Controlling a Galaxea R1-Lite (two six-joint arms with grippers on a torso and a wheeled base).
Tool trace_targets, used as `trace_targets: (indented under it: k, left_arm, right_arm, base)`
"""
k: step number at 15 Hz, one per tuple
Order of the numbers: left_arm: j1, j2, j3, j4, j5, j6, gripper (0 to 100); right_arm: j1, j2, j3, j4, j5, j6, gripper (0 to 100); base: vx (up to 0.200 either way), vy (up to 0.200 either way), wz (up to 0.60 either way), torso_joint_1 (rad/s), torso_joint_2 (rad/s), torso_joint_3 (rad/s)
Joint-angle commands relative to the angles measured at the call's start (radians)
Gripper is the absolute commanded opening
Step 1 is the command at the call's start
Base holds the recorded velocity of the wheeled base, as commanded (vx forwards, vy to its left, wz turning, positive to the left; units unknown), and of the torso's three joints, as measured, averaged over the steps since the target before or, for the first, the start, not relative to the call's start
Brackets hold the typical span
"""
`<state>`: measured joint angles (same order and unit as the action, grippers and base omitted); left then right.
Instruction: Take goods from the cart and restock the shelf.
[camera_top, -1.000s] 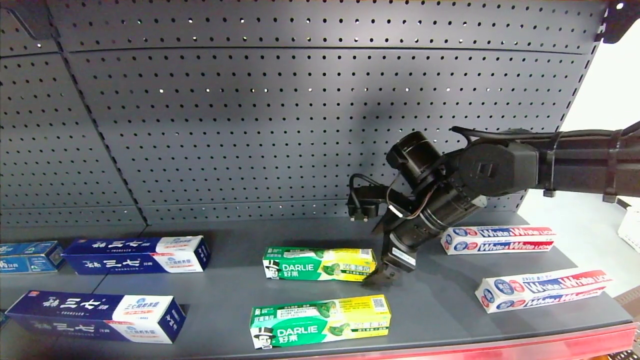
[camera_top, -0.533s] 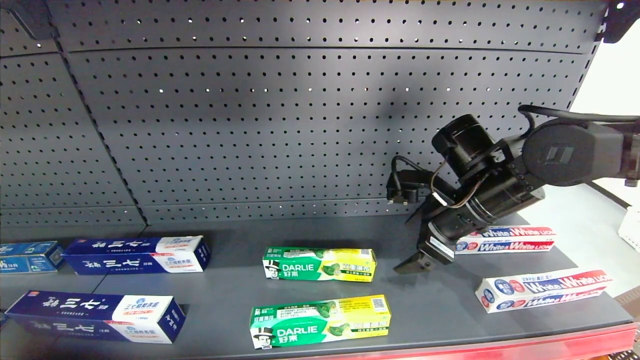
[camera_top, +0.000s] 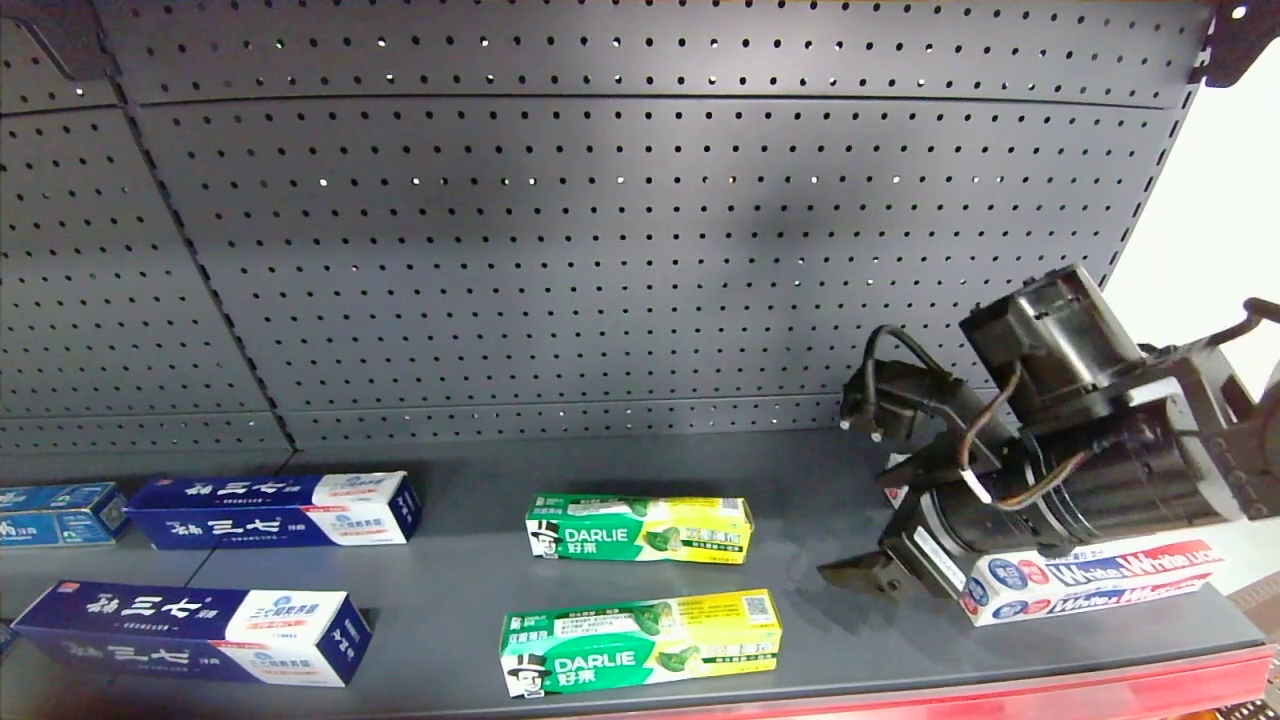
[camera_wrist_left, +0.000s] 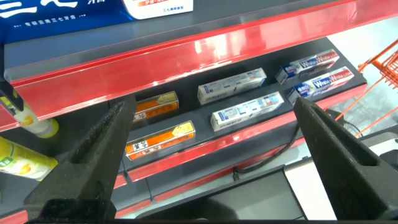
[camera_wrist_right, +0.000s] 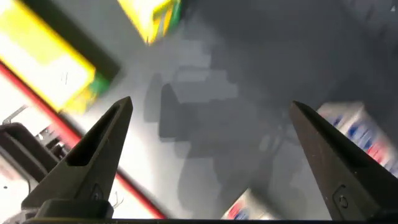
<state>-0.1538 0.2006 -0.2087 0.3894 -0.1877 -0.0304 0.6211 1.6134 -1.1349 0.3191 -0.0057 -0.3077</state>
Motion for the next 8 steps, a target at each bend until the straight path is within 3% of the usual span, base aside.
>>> trace_targets:
  k: [1,4,8]
  left_arm:
    - [-0.001,0.0,0.0,0.0,-0.003,-0.002,100]
    - [-0.021,0.0,0.0,-0.001,-0.006,-0.049,100]
    - [-0.023,-0.04,0.0,-0.001,-0.006,-0.049,100]
  right_arm:
    - [0.011,-0.107,0.144,-0.055,-0.023,0.012,100]
    - [0.014,-0.116,0.202,-0.114,-0.019,0.013,100]
    - [0.014,-0.099,0.207,-0.127,-0.011,0.013,100]
  base:
    - [0.0,0.0,0.0,0.0,0.0,0.0]
    - [0.0,0.0,0.0,0.0,0.0,0.0]
    - [0.0,0.0,0.0,0.0,0.0,0.0]
